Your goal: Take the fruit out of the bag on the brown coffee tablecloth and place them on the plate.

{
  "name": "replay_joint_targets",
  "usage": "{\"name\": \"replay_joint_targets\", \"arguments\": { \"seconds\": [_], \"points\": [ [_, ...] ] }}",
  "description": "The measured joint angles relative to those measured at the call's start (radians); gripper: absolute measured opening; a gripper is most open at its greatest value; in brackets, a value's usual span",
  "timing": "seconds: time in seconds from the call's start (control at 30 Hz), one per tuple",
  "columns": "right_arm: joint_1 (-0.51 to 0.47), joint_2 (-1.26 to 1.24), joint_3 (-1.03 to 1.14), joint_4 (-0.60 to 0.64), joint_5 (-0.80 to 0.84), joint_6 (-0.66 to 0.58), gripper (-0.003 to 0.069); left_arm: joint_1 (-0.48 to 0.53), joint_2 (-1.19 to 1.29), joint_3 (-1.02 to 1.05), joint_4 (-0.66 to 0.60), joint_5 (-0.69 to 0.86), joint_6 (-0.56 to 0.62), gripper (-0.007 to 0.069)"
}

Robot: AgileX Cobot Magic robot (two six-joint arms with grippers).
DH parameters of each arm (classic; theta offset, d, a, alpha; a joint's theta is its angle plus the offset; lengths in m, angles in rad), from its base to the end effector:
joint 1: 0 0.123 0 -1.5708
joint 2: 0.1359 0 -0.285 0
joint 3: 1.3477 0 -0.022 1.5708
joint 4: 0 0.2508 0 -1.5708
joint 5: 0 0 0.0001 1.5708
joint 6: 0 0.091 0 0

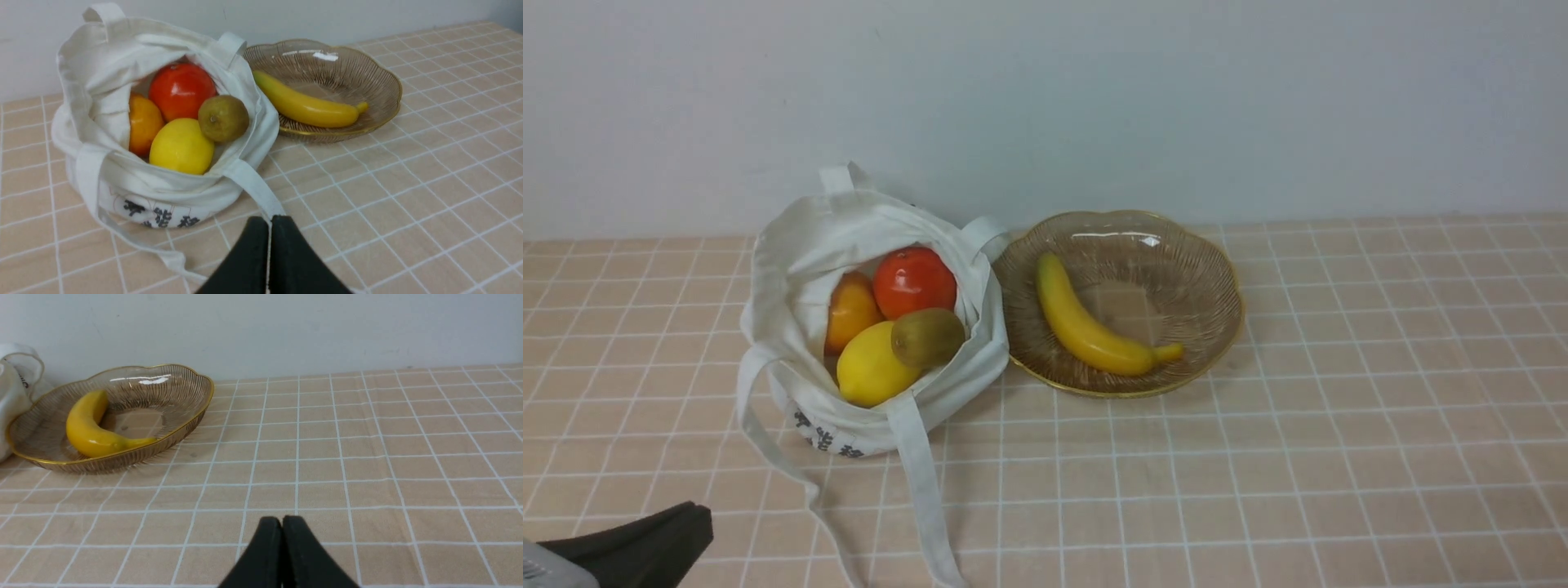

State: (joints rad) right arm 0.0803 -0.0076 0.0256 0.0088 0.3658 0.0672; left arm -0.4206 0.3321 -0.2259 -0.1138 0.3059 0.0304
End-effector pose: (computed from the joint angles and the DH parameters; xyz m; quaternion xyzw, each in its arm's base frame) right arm 0.0528 0.0045 0.1721 -0.0029 0.8038 0.0475 0.5930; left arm 0.0745 -0.0368 0.2398 0.1481 0.7979 -0.1576 0.5626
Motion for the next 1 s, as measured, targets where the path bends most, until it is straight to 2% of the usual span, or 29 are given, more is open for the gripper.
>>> {"name": "replay_joint_targets", "arguments": {
  "seconds": [0.33,0.5,0.67,0.83,1.0],
  "points": [
    [0.000,0.000,0.000,0.000,0.000,0.000,-0.0013,0.000,0.000,0.026,0.000,0.011,0.001,-0.0008],
    [0.000,0.000,0.000,0.000,0.000,0.000,-0.0013,0.027,-0.072,0.072,0.051,0.011,-0.009,-0.0008],
    [0.000,0.000,0.000,0.000,0.000,0.000,-0.0013,0.147,-0.211,0.167,0.053,0.009,-0.059,-0.0008],
    [0.000,0.000,0.000,0.000,0.000,0.000,-0.0013,0.318,-0.335,0.250,0.069,0.011,-0.068,-0.0008],
    [0.000,0.000,0.000,0.000,0.001,0.000,-0.0013,0.374,-0.343,0.254,0.084,0.021,-0.069,-0.0008]
  ]
}}
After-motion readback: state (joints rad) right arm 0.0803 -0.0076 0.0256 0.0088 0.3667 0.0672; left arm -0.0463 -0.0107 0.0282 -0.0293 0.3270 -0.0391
